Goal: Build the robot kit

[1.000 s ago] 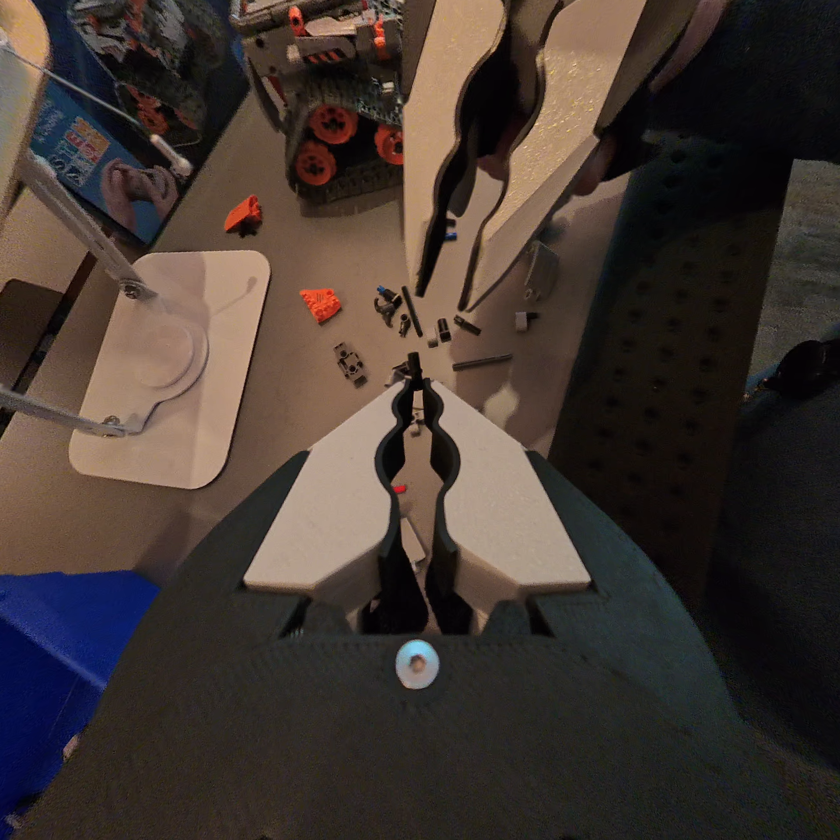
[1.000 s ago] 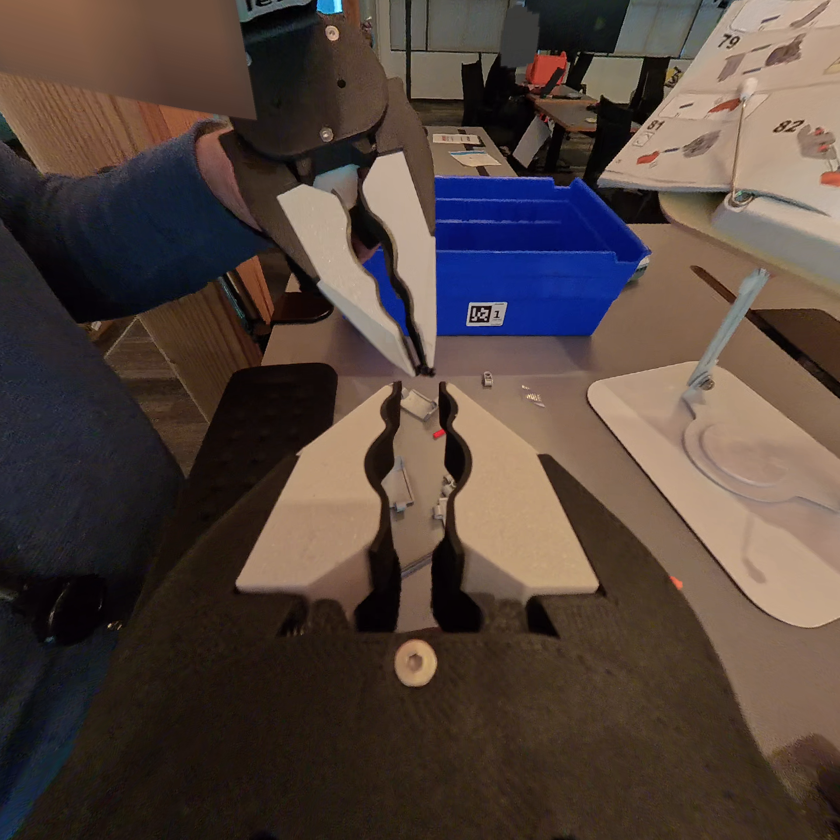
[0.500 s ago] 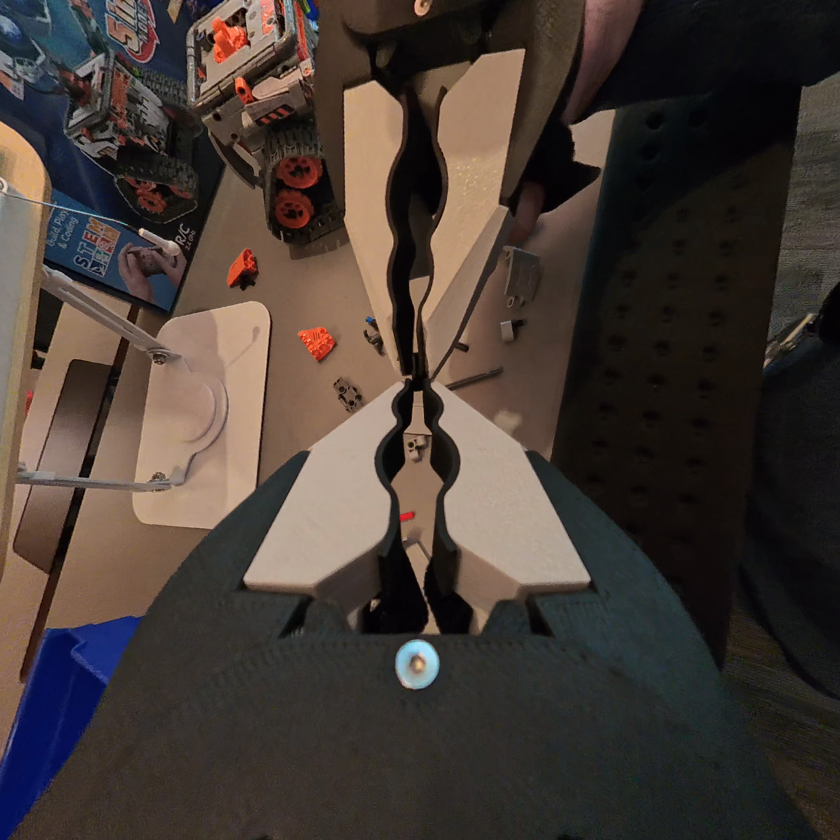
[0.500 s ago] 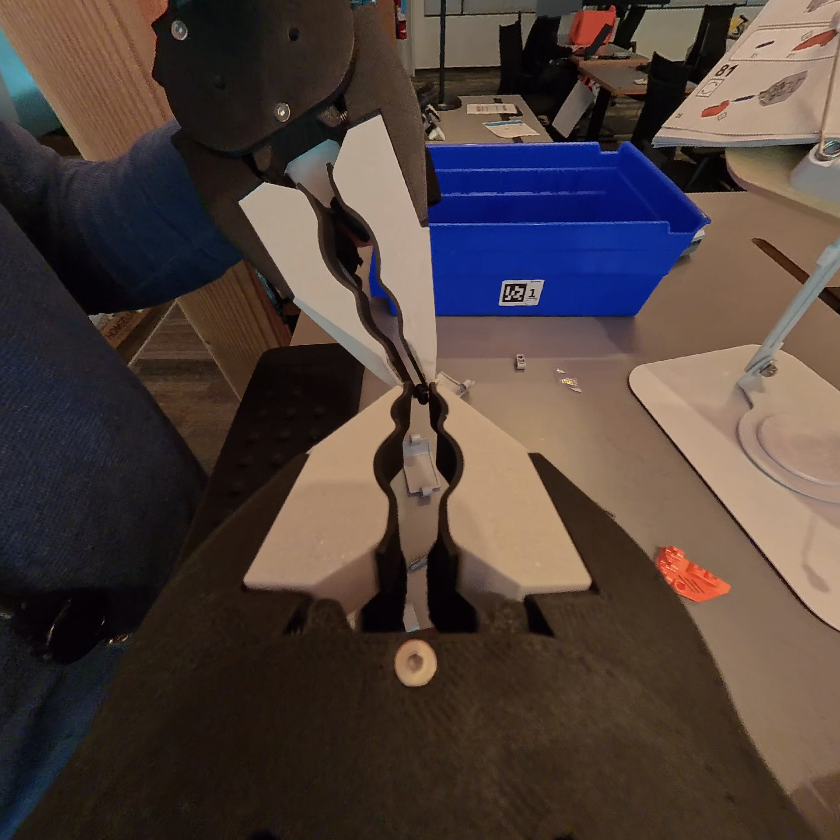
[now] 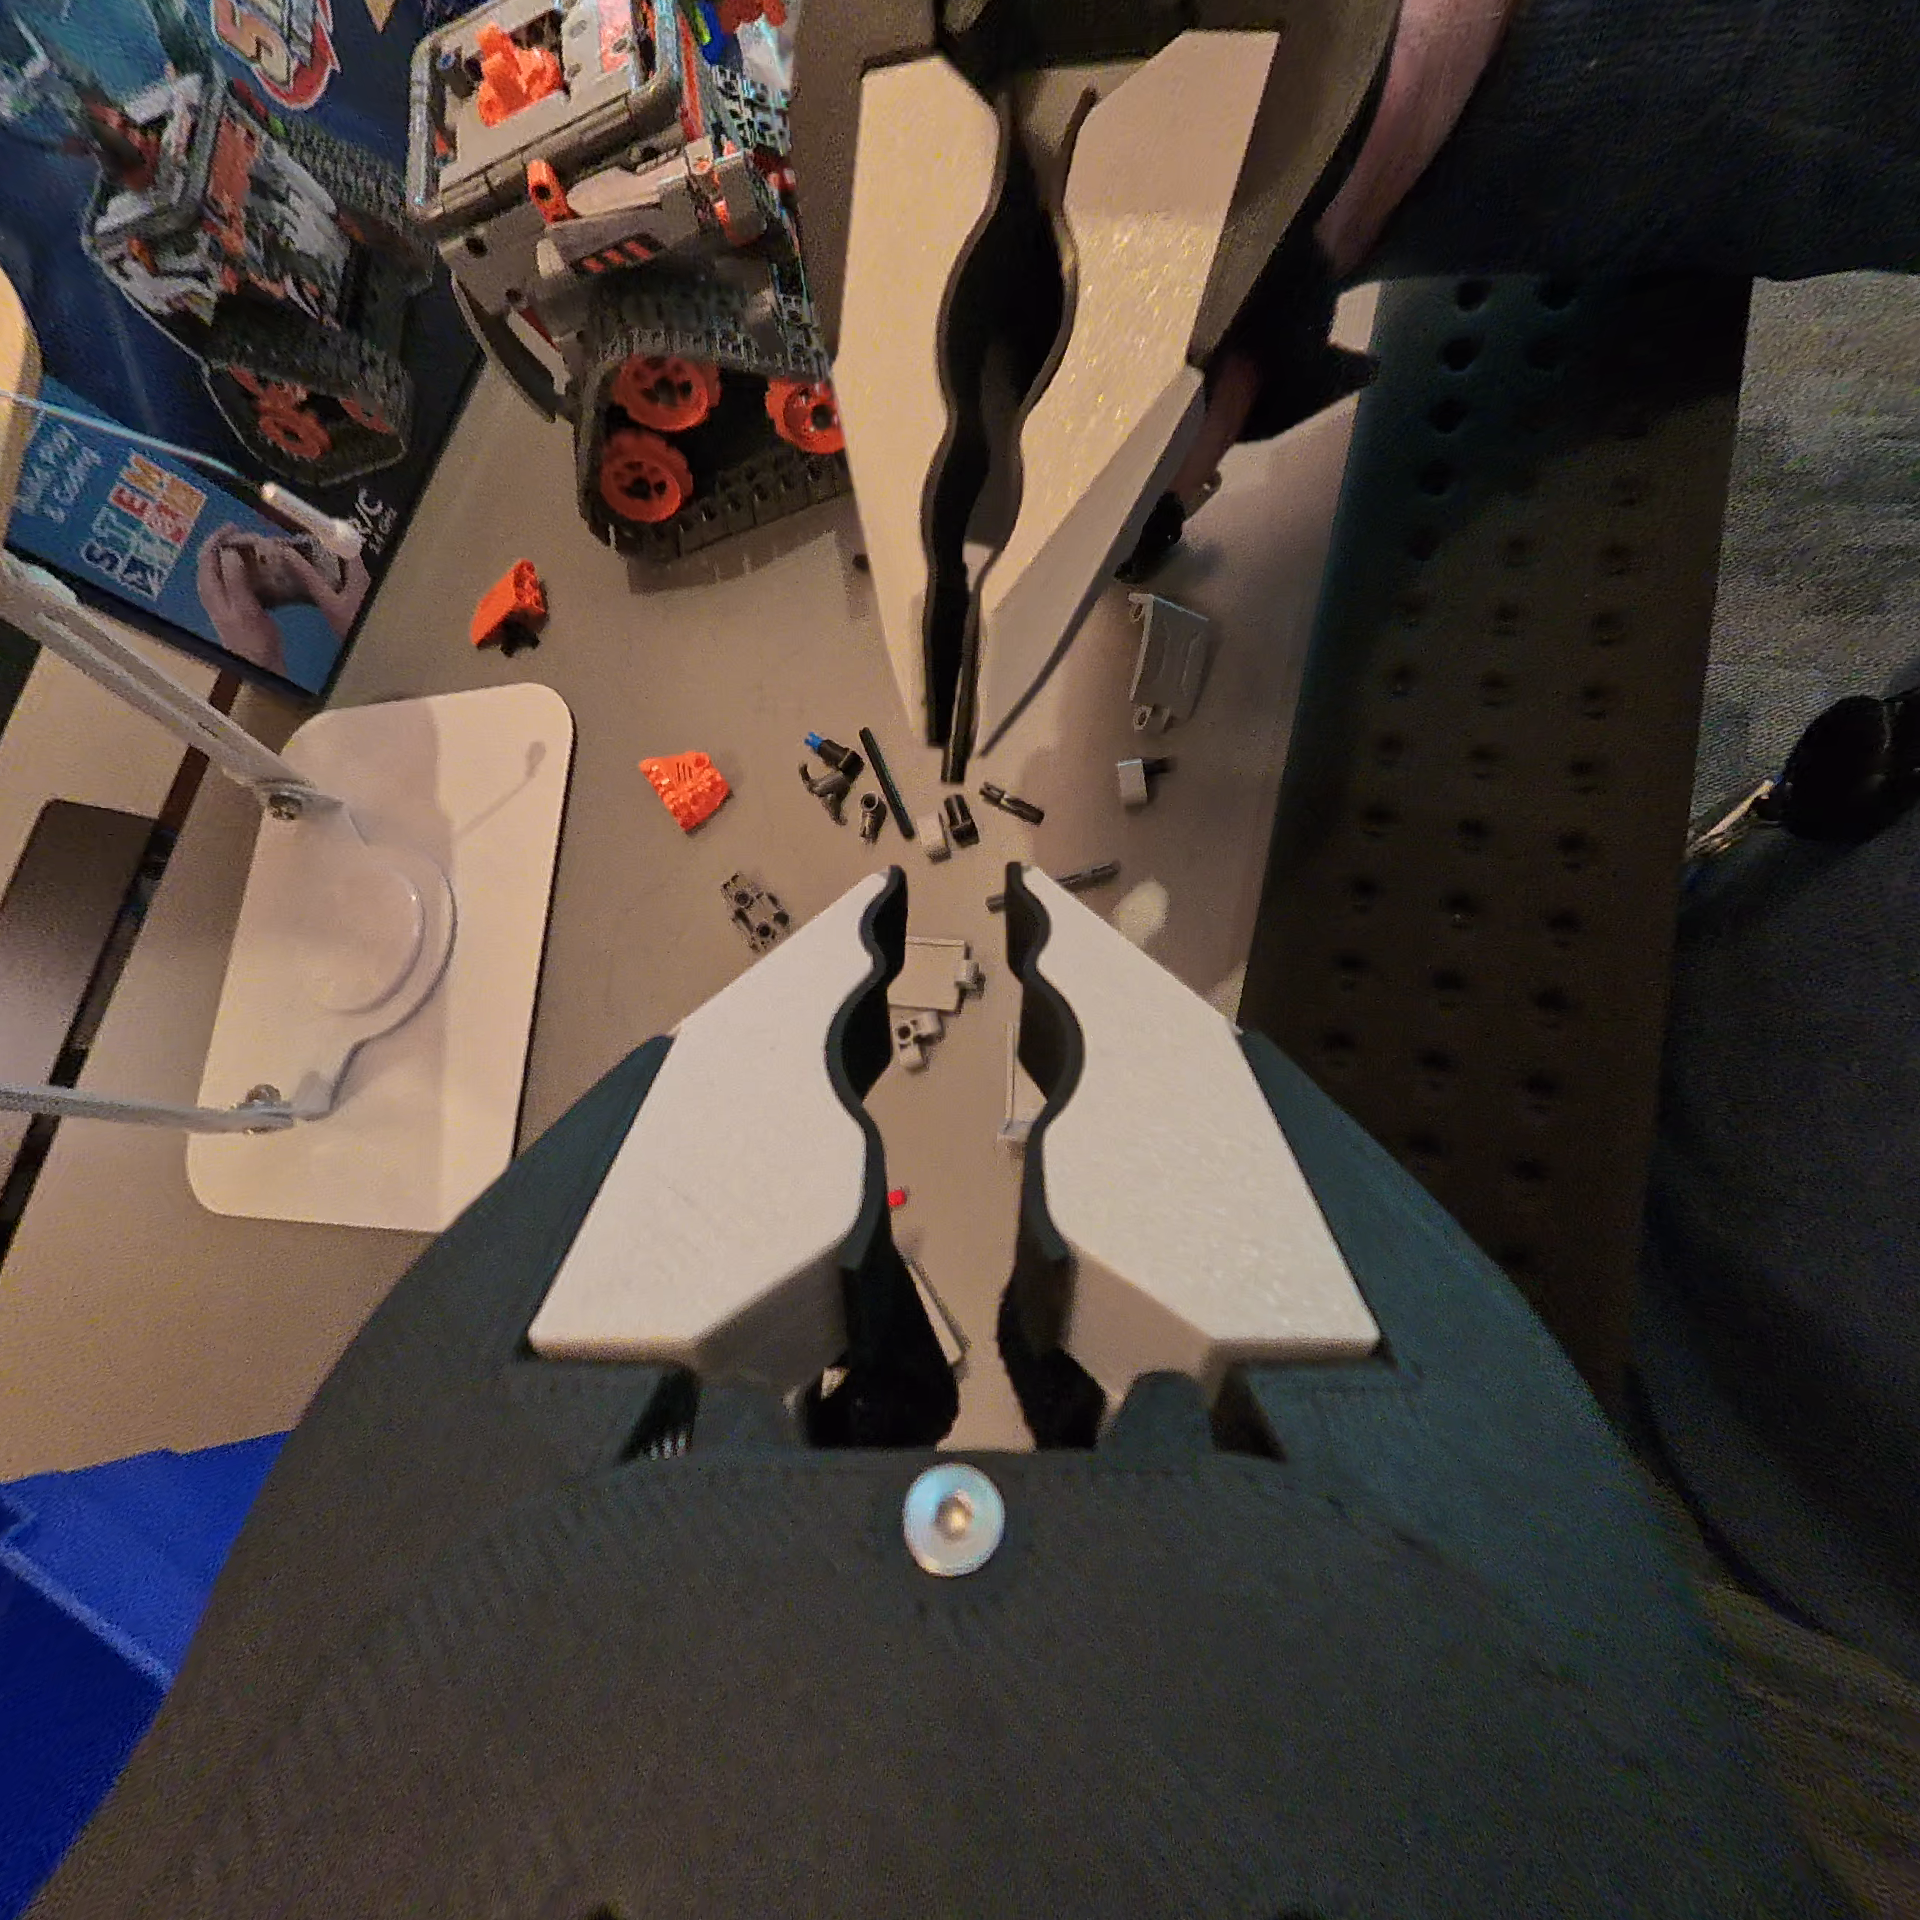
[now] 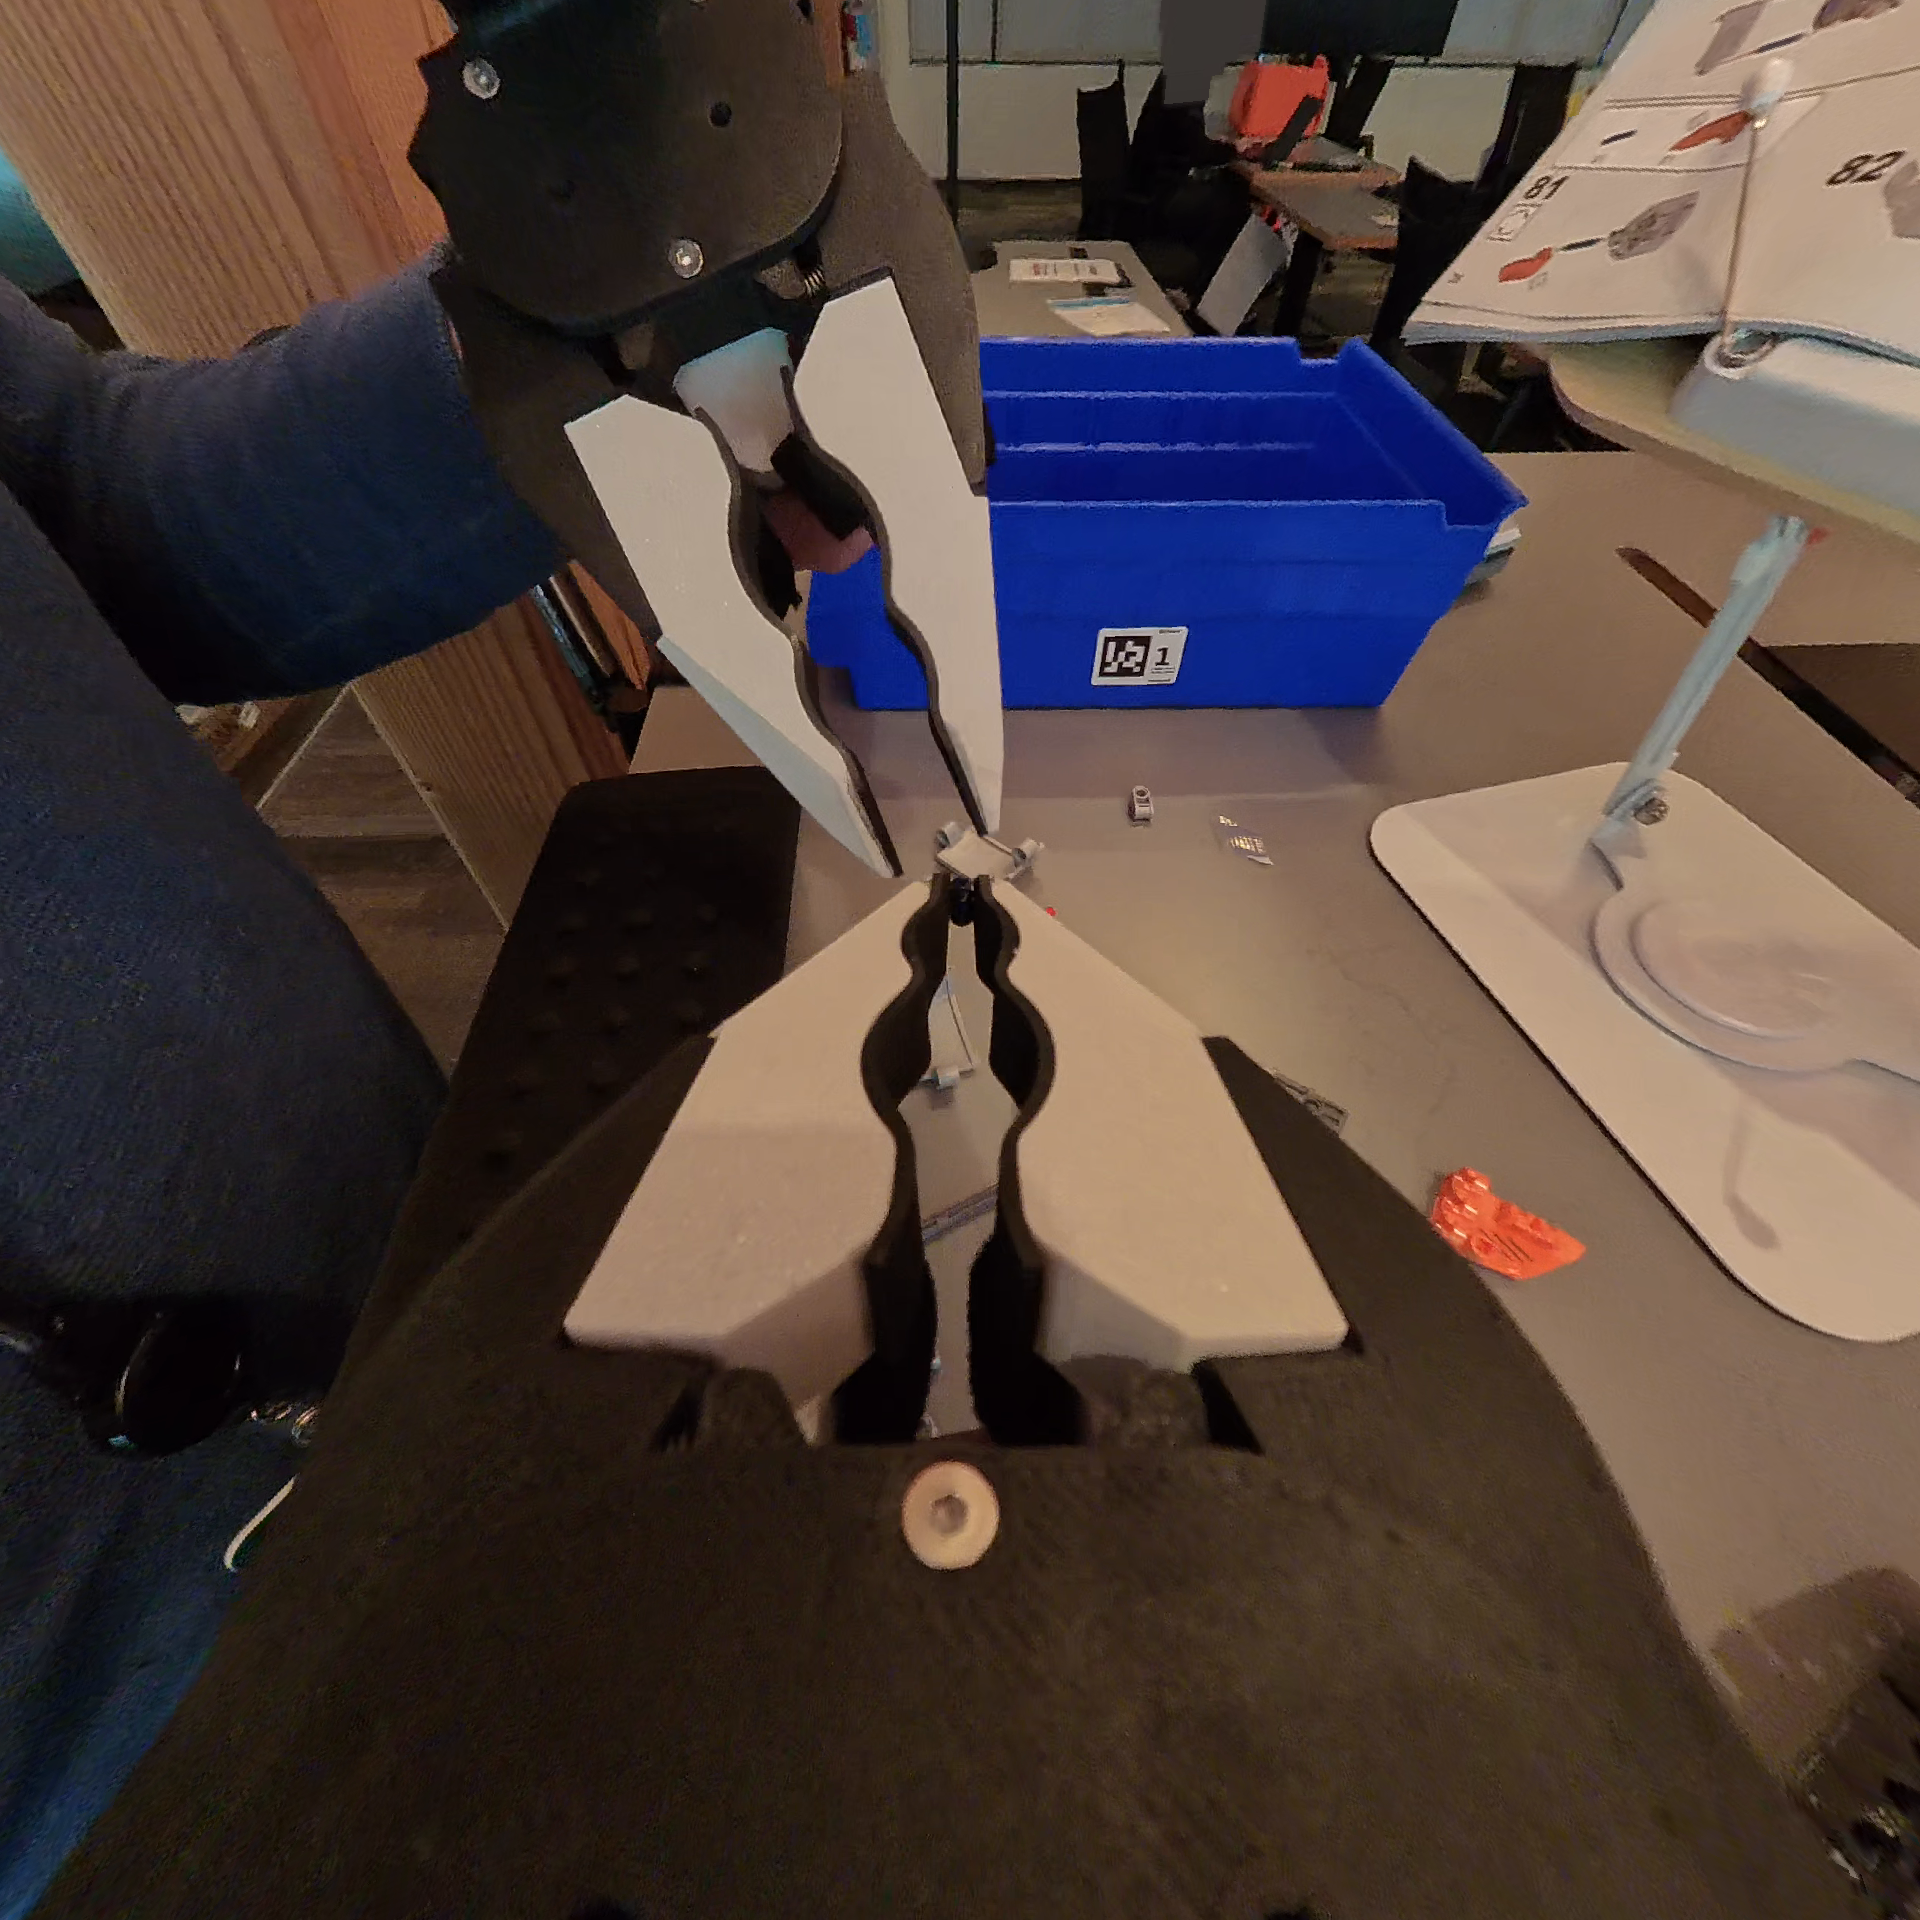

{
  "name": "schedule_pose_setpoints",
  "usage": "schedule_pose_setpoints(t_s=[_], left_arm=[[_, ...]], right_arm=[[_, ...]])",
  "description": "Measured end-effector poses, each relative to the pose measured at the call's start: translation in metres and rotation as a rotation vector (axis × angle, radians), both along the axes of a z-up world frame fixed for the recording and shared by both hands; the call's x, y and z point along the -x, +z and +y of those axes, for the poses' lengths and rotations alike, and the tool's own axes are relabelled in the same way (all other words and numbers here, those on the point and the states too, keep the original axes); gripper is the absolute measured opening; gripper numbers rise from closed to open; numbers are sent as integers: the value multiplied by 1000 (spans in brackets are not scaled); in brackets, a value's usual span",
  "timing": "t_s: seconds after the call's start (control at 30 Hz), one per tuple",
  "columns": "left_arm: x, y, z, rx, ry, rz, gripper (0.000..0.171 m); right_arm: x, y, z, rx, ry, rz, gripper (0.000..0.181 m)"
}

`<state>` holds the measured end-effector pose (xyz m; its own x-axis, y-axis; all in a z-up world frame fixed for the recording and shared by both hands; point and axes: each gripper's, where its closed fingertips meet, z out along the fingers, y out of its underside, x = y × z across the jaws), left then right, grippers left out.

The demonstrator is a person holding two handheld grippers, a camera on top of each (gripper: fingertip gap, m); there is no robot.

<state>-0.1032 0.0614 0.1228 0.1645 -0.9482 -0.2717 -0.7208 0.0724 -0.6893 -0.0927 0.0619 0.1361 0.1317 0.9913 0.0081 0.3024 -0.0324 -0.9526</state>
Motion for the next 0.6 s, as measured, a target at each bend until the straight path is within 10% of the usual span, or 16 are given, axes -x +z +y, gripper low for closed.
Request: schedule_pose_setpoints(t_s=[0.6], left_arm=[[47, -101, -8, 373, 179, 176, 35]], right_arm=[[-27, -34, 1, -22, -73, -79, 2]])
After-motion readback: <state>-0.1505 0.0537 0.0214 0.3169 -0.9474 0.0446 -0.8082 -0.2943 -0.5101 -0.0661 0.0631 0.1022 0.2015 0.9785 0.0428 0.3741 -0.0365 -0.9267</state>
